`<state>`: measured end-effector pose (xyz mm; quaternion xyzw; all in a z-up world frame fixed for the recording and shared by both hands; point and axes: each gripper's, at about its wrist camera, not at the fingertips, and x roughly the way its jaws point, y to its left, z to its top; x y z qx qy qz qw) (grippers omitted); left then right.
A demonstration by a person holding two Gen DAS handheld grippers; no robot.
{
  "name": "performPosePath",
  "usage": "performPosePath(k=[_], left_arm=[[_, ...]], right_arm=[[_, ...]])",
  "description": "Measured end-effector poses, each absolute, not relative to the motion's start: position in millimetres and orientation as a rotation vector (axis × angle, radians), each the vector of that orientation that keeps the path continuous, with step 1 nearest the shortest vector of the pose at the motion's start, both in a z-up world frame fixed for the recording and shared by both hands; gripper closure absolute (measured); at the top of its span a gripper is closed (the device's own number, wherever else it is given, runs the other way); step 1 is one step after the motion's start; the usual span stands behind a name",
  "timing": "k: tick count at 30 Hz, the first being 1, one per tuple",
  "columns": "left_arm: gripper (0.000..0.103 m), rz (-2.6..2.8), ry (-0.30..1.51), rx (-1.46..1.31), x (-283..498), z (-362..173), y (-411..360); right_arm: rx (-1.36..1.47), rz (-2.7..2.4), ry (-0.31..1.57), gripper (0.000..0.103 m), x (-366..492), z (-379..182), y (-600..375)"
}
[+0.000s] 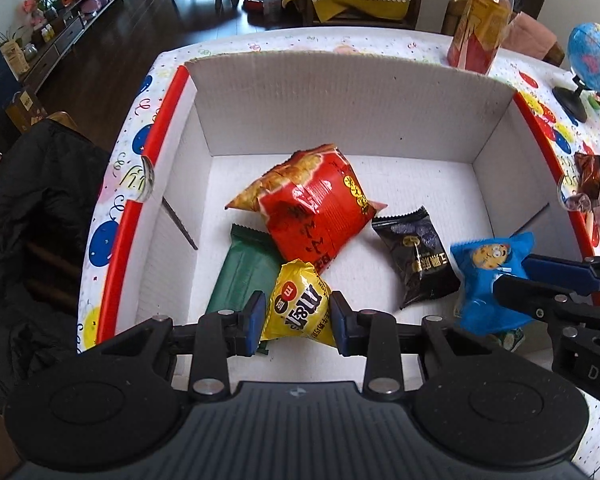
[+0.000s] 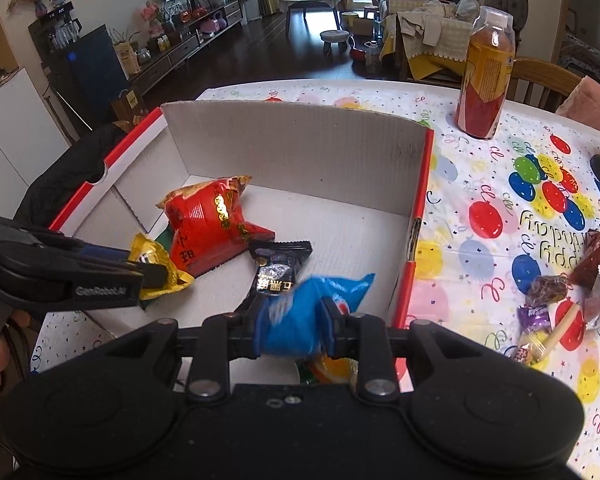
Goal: Organize snacks
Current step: 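Open the left tool over the box while the right tool releases the cookie packet, then move both tools back to the snacks on the tablecloth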
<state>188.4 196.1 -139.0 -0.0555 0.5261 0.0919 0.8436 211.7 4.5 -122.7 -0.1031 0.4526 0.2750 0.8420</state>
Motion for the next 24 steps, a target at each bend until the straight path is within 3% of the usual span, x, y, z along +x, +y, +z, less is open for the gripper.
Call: performPosePath(k=[5,10,18,24], left_arm=[[0.067,0.193,1.122,-0.13,186.6,-141.5,195.4],[0.053,0.195,1.107,-0.149,180.8,-135.6,196.5],[0.049,0.184,1.065,-0.142,165.9,-113.2,188.4],[0.044,0.161,1.012,-0.145,153.4,-92.1,179.9]], right_arm=[[-0.22,0.583,0.96,0.073,207.8,-121.9,2.3],[-0.204,0.583,0.963,0.07,202.4,-118.9,-2.3],[-0.166,0.597,0.939,0.063,190.5,-103.8,-13.8],[-0.126,0.606,0.894,0.048,180.7,-86.9,-25.7]])
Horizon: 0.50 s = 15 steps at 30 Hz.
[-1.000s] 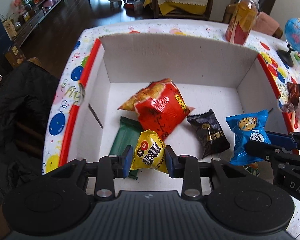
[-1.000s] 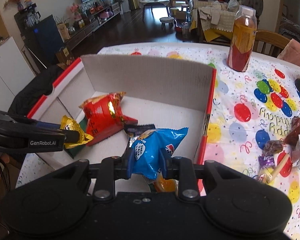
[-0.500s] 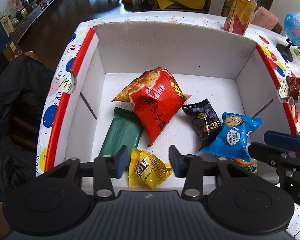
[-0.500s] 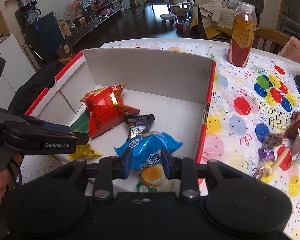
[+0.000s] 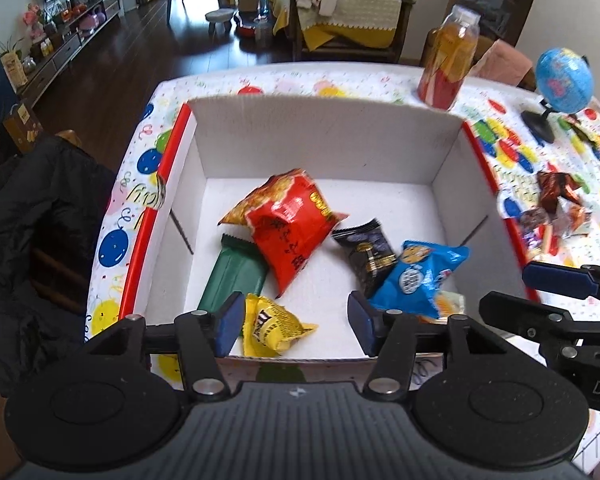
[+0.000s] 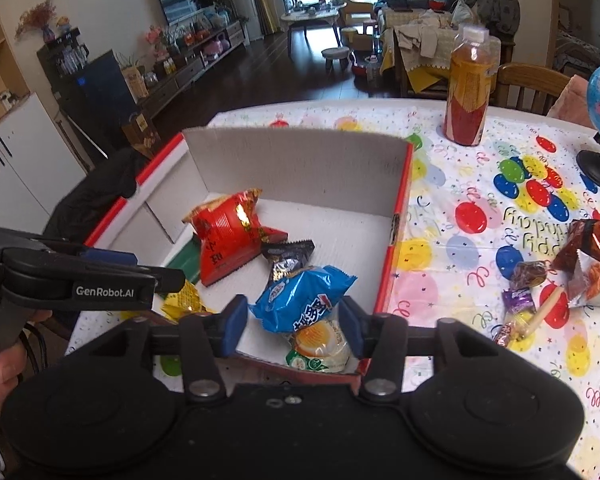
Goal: Organize snacks
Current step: 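Move both tools back to the snacks on the tablecloth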
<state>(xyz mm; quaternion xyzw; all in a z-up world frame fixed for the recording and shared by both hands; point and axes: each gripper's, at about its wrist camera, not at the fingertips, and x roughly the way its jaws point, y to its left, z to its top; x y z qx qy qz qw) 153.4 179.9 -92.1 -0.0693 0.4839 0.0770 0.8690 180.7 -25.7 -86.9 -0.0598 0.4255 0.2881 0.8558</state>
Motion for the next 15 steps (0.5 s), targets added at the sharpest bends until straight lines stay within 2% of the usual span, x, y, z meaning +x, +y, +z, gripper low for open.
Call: performPosePath(k=[2,8,15], left_arm=[[0.04,0.16,0.996,-0.138,149.9,-86.1,175.9],[0.038,0.131,0.954,-0.148,142.0,-67.1,165.4],[0.029,0.085,0.903,-0.149,134.4,-47.1,148.2]], right_arm=[[-0.124,0.608,0.881,0.045,177.9,-82.1,-29.0],[-0.091,0.616,0.846,0.038,170.5,-66.5,-42.1],[-0.046,0.629,0.8,0.026,162.7,-47.8,-61.7]])
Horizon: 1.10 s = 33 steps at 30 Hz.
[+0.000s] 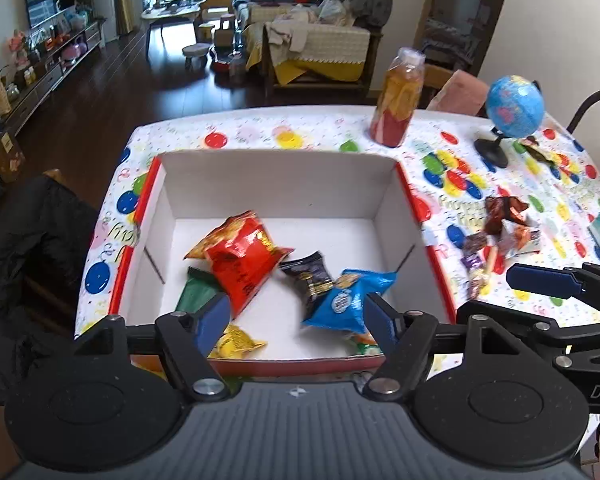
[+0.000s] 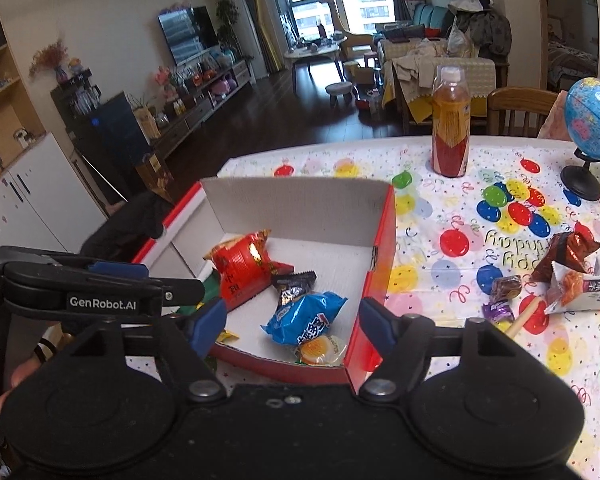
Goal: Organize snacks
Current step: 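Move both tools back to the snacks on the tablecloth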
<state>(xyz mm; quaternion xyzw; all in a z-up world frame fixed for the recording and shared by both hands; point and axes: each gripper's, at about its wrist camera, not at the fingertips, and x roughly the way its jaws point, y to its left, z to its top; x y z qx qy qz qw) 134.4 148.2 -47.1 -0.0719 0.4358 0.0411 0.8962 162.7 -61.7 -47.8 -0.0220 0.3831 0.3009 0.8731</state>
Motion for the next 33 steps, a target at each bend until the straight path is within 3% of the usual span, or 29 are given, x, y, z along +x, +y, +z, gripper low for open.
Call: performPosePath(k=[8,13,17,33], left_arm=[[0.018,0.025,0.873,-0.159,131.0,-32.8,125.4],[0.016,-0.004,0.86,-0.167,134.4,-29.5,107.7],[0.004,-0.048,0.855,-0.178,138.9,-29.9,90.5],[0.003,-0.09,0.895,-0.159,183.3,-67.9,0.3]], right_arm=[[0.002,0.614,0.756,0.016,158.4,-32.9,-90.6],[0.008,0.605,0.739,0.015,156.5,-29.3,-110.8],[0.024,0.575,0.718,0.006,157.3,-28.7,-130.9],[0.023,0.388,0.741,0.001,185.7,-48.0,-234.3]])
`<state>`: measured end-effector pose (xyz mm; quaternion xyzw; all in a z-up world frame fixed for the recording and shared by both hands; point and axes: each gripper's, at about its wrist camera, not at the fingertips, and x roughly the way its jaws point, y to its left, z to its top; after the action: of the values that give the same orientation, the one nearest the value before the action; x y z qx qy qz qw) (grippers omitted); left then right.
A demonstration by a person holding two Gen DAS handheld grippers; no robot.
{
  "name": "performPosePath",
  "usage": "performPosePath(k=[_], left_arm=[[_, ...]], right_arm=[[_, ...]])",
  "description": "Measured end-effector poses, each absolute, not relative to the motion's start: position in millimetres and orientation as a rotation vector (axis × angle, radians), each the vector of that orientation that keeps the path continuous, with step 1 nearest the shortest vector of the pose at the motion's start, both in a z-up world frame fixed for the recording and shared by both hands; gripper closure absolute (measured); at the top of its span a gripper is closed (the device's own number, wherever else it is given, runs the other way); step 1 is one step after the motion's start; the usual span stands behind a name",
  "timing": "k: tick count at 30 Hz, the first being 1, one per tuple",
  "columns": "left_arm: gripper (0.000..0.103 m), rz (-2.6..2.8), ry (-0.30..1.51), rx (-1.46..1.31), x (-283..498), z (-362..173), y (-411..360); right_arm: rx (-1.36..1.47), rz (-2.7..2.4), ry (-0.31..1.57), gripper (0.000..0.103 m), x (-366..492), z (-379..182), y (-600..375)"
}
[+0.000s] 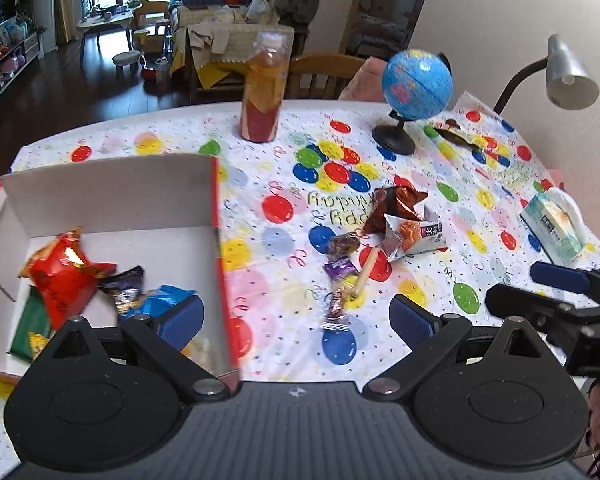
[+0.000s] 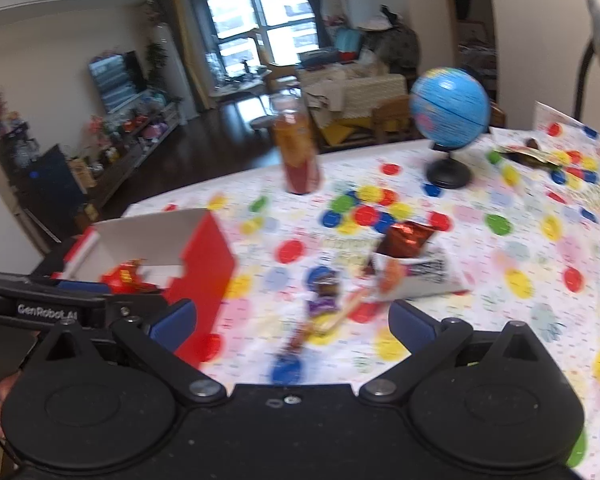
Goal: Organize snacks
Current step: 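Move both tools back to the snacks on the tablecloth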
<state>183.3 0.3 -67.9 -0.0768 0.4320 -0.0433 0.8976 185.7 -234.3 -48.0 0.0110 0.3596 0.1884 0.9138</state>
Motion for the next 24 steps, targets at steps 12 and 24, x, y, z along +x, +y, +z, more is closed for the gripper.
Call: performPosePath(k=[12,24], left_arm=[[0.003,-0.034,0.921,-0.12,220.5,-103.2,-55.5],[0.003,0.021,0.934,-0.069,246.7,-131.2,-79.0]], right_arm=[[0.027,0.222,0.8,0.001,249.7,-74.4,-295.2],[0.107,0.101,0.889,0.014,325.5,-110.8,-299.9]])
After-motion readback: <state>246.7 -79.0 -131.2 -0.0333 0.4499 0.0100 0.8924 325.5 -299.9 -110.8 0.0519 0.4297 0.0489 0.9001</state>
